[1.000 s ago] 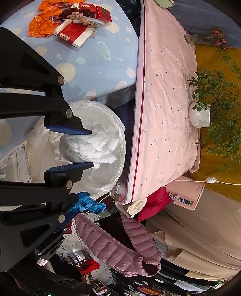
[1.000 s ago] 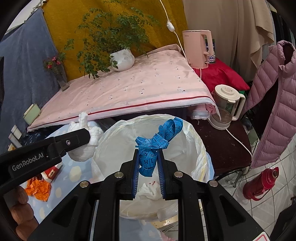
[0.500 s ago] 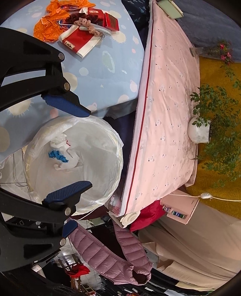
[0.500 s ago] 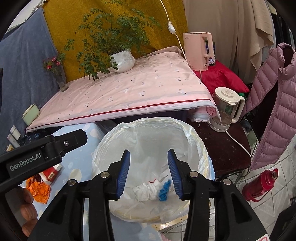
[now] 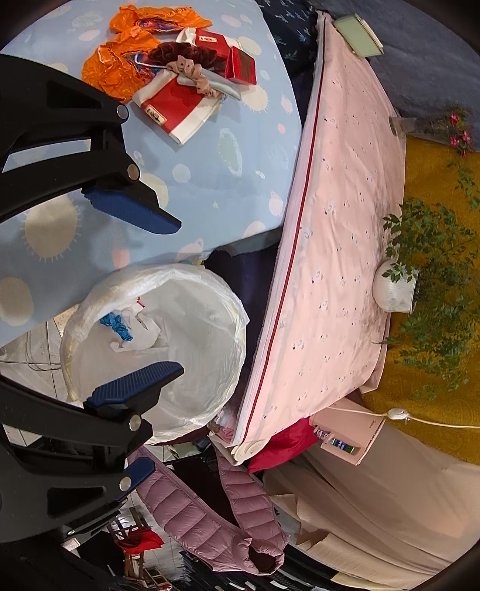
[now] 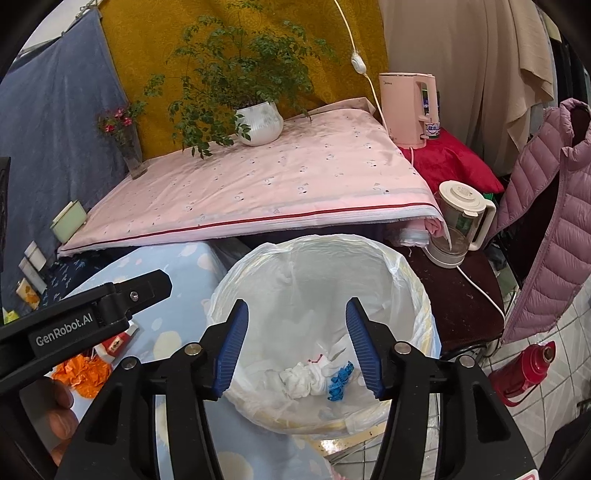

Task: Collect trash
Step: 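Move both grippers back over the orange plastic bags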

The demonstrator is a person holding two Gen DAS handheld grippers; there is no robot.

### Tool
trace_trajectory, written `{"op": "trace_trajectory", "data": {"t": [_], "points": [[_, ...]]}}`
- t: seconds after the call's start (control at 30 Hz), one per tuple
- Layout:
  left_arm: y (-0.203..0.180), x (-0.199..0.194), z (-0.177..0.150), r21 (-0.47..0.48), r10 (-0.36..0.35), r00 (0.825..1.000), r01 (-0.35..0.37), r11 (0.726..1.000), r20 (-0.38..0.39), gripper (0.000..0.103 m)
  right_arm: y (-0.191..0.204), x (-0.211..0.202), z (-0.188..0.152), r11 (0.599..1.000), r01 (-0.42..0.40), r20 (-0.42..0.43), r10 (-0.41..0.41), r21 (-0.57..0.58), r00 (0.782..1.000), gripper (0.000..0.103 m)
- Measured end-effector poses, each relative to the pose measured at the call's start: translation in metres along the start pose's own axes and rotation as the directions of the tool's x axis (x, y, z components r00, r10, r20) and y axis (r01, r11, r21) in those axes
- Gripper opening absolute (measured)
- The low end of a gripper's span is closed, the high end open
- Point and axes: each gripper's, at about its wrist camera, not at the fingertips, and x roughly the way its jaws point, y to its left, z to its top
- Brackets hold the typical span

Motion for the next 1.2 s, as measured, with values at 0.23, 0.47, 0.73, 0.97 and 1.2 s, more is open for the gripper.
{"op": "trace_trajectory", "data": {"t": [0.23,0.47,0.73,0.97,1.2], "points": [[0.027,-0.012,-0.005,-0.045,0.018,1.000,-0.018,0.999,0.010,0.070,0.023,-0.004,-0.003,0.999,-0.018,-0.004,0.018,-0.037,1.000,0.056],[0.058,-0.024,-0.010,-0.091,0.047,0.999,-0.045,0.995,0.024,0.072,0.049,-0.007,-0.006,0.996,-0.043,-0.011,0.043,-0.080,0.999,0.056],[0.096,-0.035,-0.018,-0.154,0.077,0.997,-0.072,0.985,0.025,0.073,0.084,-0.008,-0.013,0.988,-0.073,-0.021,0.071,-0.139,0.997,0.060],[0.139,-0.044,-0.032,-0.231,0.120,0.993,-0.114,0.966,0.013,0.081,0.115,-0.004,-0.024,0.979,-0.104,-0.048,0.097,-0.174,0.994,0.060],[0.193,-0.055,-0.052,-0.306,0.198,0.980,-0.189,0.933,-0.003,0.081,0.145,0.003,-0.041,0.970,-0.149,-0.096,0.133,-0.194,0.987,0.061]]}}
